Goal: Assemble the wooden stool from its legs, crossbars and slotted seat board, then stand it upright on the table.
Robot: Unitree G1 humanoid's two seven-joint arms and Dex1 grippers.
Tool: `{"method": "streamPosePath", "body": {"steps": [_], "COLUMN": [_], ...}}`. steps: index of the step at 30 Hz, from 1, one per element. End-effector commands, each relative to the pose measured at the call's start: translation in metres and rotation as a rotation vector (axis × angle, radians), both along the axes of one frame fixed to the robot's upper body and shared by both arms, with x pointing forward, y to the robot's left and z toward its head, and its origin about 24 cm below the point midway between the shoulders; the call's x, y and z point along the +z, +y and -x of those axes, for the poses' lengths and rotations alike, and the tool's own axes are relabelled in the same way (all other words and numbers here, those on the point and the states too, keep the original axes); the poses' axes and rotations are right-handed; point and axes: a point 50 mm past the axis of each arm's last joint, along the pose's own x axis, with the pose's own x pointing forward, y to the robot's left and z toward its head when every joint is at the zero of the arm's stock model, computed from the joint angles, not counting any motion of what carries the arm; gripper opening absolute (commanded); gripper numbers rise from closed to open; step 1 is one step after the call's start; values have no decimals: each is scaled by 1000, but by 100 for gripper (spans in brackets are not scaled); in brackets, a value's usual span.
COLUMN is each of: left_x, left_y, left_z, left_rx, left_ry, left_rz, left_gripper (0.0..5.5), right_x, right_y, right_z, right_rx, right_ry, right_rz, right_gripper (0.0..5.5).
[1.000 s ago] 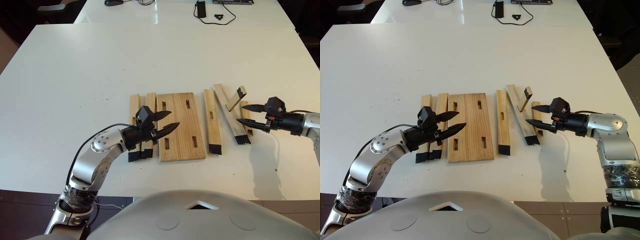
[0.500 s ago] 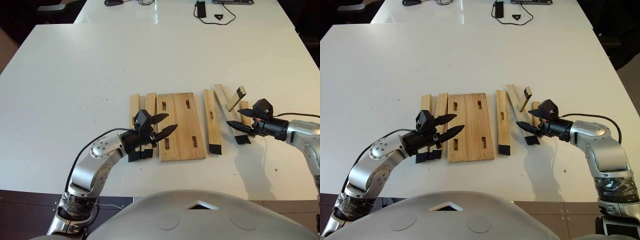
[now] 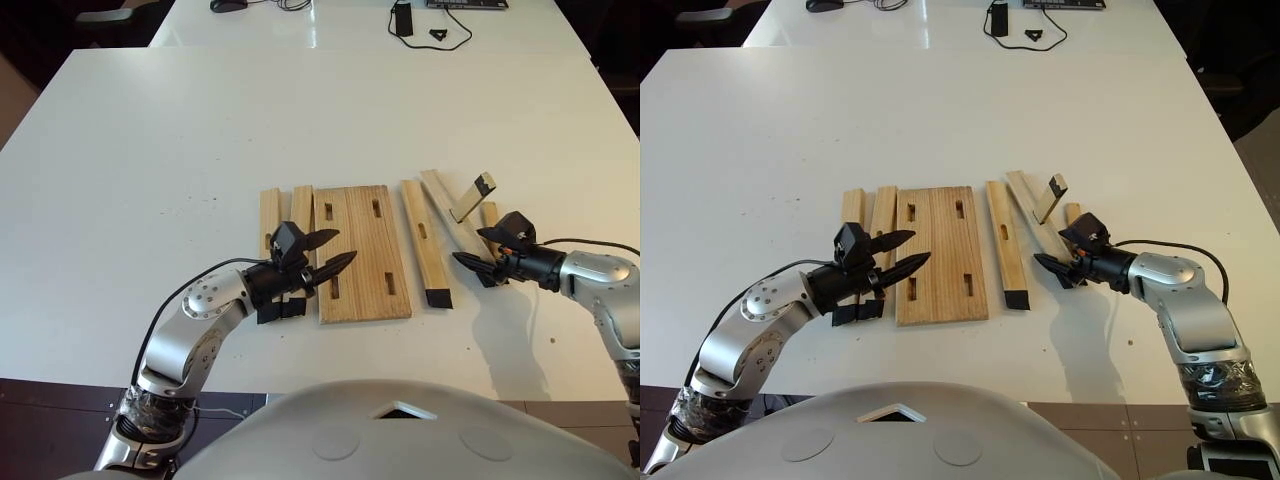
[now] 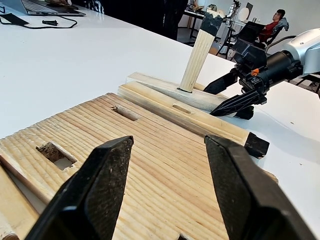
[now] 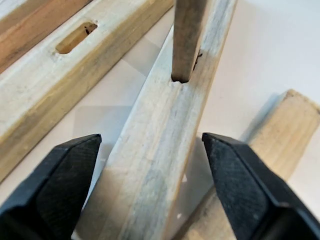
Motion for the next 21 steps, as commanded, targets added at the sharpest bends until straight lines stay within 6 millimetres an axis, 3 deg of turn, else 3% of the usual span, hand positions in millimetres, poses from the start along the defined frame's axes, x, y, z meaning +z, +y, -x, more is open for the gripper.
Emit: {"method": "streamPosePath", "body": {"steps": [1,7,12,18,21], "left_x": [-2,-4,-2,5,14], "left_y": [0,0,-1,2,5], "left_z": [0,0,-3,-11,-22], "left_rx": [6,-6,-12,19,82], "left_ry": [-2,-8,-19,-47,-77], "left_rz": [-21,-37,-35,-20,6], "left_gripper": [266,266,266,266,266], "right_x": [-12,-16,-12,5,23], "right_y": [-7,-12,-1,7,9], "right_z": [2,-5,-12,-30,-44], "right_rx": [-56,-104,-111,-188,-225], "right_ry": [43,-2,-51,-177,-296], "right_rz": [17,44,-25,-112,-172], "right_gripper": [371,291,210,206,206]}}
